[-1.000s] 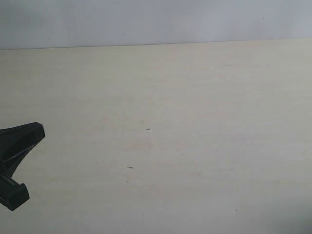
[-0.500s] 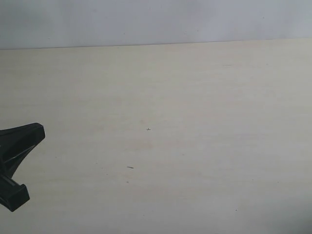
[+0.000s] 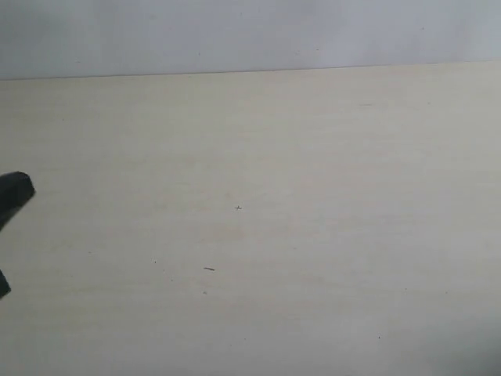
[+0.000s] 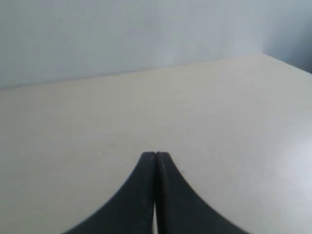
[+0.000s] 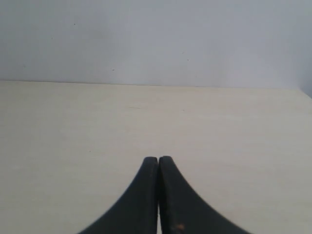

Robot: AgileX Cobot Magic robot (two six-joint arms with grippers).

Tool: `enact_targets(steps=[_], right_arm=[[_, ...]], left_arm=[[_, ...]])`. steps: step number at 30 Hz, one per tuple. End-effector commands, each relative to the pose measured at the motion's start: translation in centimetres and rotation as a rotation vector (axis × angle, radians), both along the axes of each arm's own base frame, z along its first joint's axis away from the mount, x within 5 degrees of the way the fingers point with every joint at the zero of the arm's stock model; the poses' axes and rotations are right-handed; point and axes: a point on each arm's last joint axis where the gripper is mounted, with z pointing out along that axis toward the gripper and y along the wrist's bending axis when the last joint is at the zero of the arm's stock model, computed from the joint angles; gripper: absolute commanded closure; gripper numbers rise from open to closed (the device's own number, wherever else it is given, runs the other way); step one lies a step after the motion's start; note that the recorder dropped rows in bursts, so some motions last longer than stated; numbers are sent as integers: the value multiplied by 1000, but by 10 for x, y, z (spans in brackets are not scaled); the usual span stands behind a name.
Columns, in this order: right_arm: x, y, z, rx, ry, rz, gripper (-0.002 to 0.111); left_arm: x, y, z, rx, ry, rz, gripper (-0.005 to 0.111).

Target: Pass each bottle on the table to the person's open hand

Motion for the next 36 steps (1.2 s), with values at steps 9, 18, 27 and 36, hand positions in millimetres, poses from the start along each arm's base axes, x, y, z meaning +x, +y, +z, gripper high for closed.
enact_targets(steps=[9,18,27,36], right_arm=[[0,0,-2,-6,1,-4,108],[0,0,-2,-2,1,-5,108],[0,0,-2,-1,8,-4,108],[0,0,-2,-1,9,-4,108]], left_arm=[[-17,50,21,-77,-162,328,107],[-18,52,19,-63,-141,346,107],[-19,47,16,-47,-119,284,107],[-20,48,15,-44,-109,298,107]])
